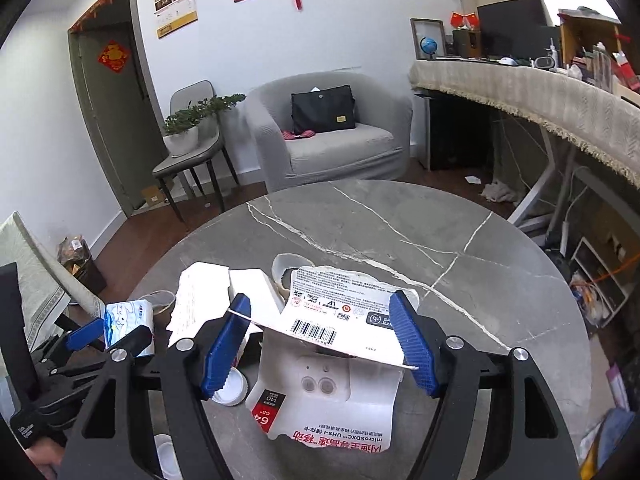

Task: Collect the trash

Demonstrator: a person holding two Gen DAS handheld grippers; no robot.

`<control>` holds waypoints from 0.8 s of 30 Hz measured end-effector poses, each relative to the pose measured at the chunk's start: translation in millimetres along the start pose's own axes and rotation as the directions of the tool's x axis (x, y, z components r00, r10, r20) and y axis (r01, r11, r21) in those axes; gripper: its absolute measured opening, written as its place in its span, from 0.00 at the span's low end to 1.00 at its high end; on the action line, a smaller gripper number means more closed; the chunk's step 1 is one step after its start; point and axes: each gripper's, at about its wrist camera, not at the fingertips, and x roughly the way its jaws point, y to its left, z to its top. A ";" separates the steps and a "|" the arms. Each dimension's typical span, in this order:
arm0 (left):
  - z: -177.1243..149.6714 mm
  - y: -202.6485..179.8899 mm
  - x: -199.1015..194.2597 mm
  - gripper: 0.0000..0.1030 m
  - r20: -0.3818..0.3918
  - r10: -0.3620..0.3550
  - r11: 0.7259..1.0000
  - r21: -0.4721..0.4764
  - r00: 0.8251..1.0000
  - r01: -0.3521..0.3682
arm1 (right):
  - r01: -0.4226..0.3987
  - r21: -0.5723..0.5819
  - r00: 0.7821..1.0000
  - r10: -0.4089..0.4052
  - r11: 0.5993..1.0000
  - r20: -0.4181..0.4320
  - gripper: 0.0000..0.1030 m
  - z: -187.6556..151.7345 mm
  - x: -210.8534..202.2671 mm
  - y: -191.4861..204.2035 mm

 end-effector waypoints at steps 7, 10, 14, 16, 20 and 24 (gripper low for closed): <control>-3.5 4.6 -9.8 0.71 0.007 -0.022 1.000 -0.011 1.000 0.022 | -0.036 -0.049 0.999 0.037 0.998 0.016 0.71 1.3 -8.1 15.9; -3.3 7.7 -22.5 0.71 0.043 -0.041 0.999 -0.033 0.998 0.043 | -0.055 -0.063 0.998 0.056 0.997 0.022 0.71 1.3 -13.9 21.9; -3.8 12.9 -39.4 0.71 0.087 -0.054 0.997 -0.055 0.995 0.059 | -0.083 -0.087 0.995 0.087 0.993 0.044 0.71 0.4 -25.1 30.4; -6.1 15.7 -48.1 0.71 0.102 -0.055 0.996 -0.064 0.993 0.062 | -0.101 -0.106 0.993 0.106 0.989 0.044 0.71 -2.3 -30.1 36.2; -13.8 21.4 -62.1 0.71 0.114 -0.036 0.996 -0.081 0.993 0.045 | -0.130 -0.113 0.990 0.135 0.985 0.031 0.71 -8.9 -35.9 41.9; -23.8 28.7 -76.0 0.71 0.119 -0.023 0.996 -0.085 0.993 0.033 | -0.164 -0.128 0.985 0.169 0.978 0.022 0.71 -14.8 -43.9 48.2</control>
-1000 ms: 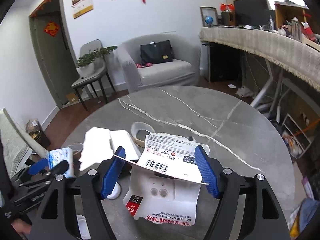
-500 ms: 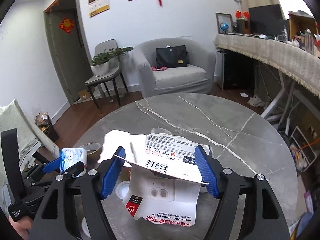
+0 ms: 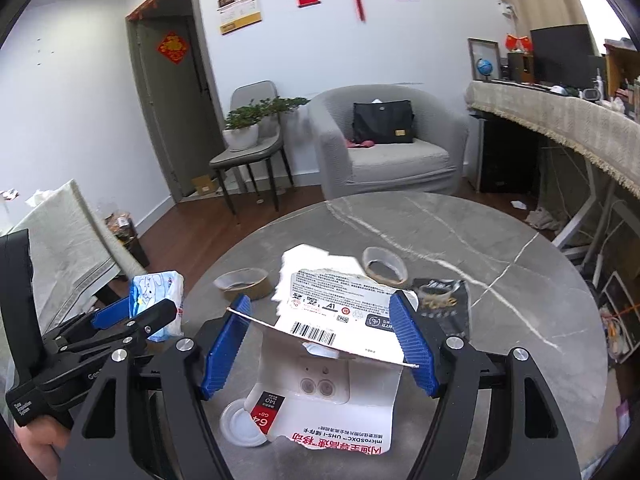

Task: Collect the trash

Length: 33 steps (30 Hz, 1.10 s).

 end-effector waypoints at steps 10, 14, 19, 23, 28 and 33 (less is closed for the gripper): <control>-24.2 35.3 -31.4 0.71 -0.031 0.070 0.997 -0.027 0.997 -0.071 | -0.105 0.001 0.994 0.105 0.994 0.000 0.71 -18.4 -13.3 26.4; -35.1 56.2 -36.8 0.71 -0.068 0.099 0.994 -0.039 0.993 -0.102 | -0.155 -0.014 0.988 0.155 0.988 -0.008 0.71 -24.1 -16.2 46.0; -49.3 85.6 -37.5 0.71 -0.123 0.108 0.990 -0.078 0.987 -0.118 | -0.191 -0.043 0.982 0.190 0.981 -0.013 0.71 -27.5 -18.0 71.7; -61.6 106.2 -33.3 0.71 -0.183 0.131 0.986 -0.075 0.974 -0.147 | -0.226 -0.050 0.974 0.225 0.973 -0.033 0.71 -28.6 -9.7 91.4; -70.5 135.8 -31.5 0.72 -0.236 0.108 0.983 -0.122 0.966 -0.140 | -0.265 -0.059 0.963 0.261 0.962 -0.066 0.71 -32.0 3.3 119.7; -79.8 150.7 -29.5 0.77 -0.293 0.128 0.984 -0.083 0.947 -0.158 | -0.300 -0.094 0.952 0.291 0.949 -0.100 0.71 -37.4 14.9 150.7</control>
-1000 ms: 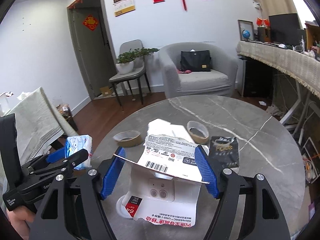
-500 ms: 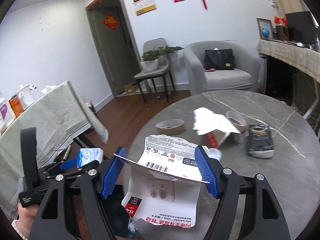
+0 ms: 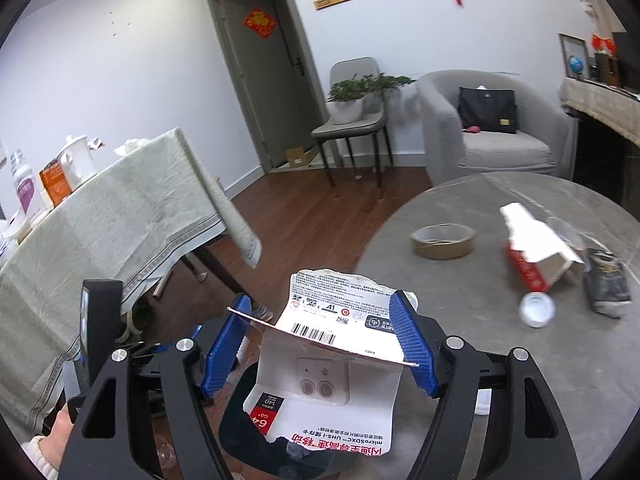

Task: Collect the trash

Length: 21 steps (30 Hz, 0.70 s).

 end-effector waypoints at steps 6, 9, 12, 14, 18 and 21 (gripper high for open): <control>-1.2 19.6 -11.0 0.79 0.022 0.001 1.000 -0.012 1.000 -0.001 | -0.027 -0.031 0.999 0.026 0.999 -0.041 0.71 -5.0 19.8 22.5; -0.4 31.5 -23.3 0.79 0.057 0.006 1.000 -0.028 0.998 -0.004 | -0.044 -0.048 0.997 0.041 0.998 -0.063 0.71 -8.8 30.7 35.4; 0.5 43.1 -35.7 0.79 0.098 0.006 0.999 -0.050 0.995 -0.001 | -0.062 -0.059 0.994 0.056 0.996 -0.092 0.71 -13.4 44.5 46.9; 1.6 50.0 -43.4 0.78 0.123 0.003 0.998 -0.068 0.992 0.006 | -0.073 -0.062 0.991 0.065 0.995 -0.113 0.71 -16.1 52.2 53.3; 4.0 63.6 -56.9 0.77 0.165 0.003 0.995 -0.101 0.986 0.014 | -0.090 -0.076 0.985 0.077 0.993 -0.156 0.70 -24.4 69.2 67.2; 5.4 70.1 -64.0 0.73 0.184 0.012 0.994 -0.112 0.983 0.009 | -0.096 -0.086 0.980 0.079 0.992 -0.185 0.70 -29.4 79.0 74.7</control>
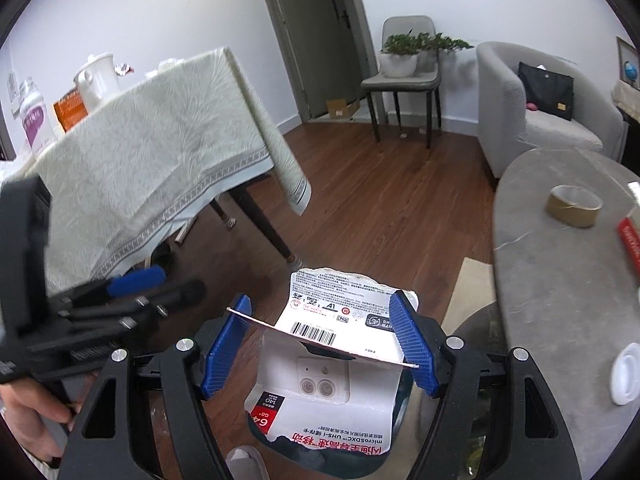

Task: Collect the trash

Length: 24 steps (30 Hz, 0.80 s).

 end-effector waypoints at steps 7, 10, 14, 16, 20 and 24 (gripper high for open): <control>5.3 13.1 -17.6 0.65 0.055 0.008 1.000 -0.006 0.998 -0.008 | -0.004 -0.016 0.997 0.003 1.000 -0.073 0.71 -8.1 24.2 10.8; 7.2 14.4 -24.5 0.61 0.078 0.013 1.000 0.004 0.997 -0.014 | -0.010 -0.017 0.994 0.008 1.000 -0.110 0.71 -12.1 35.8 14.6; 9.0 18.3 -31.7 0.60 0.100 -0.001 1.000 -0.001 0.995 0.001 | -0.021 -0.003 0.987 0.020 1.000 -0.159 0.71 -20.7 51.0 16.9; 9.6 19.6 -33.6 0.60 0.104 -0.006 1.000 -0.004 0.995 0.007 | -0.009 -0.014 0.980 0.006 1.000 -0.198 0.72 -25.4 59.4 19.0; 11.8 19.0 -35.0 0.60 0.107 -0.017 1.000 -0.011 0.994 0.018 | 0.041 -0.058 0.965 -0.055 0.997 -0.255 0.82 -35.8 70.9 21.4; 12.5 15.2 -38.1 0.60 0.122 -0.024 1.000 -0.013 0.992 0.025 | 0.063 -0.038 0.964 -0.071 0.997 -0.256 0.83 -36.1 65.4 13.0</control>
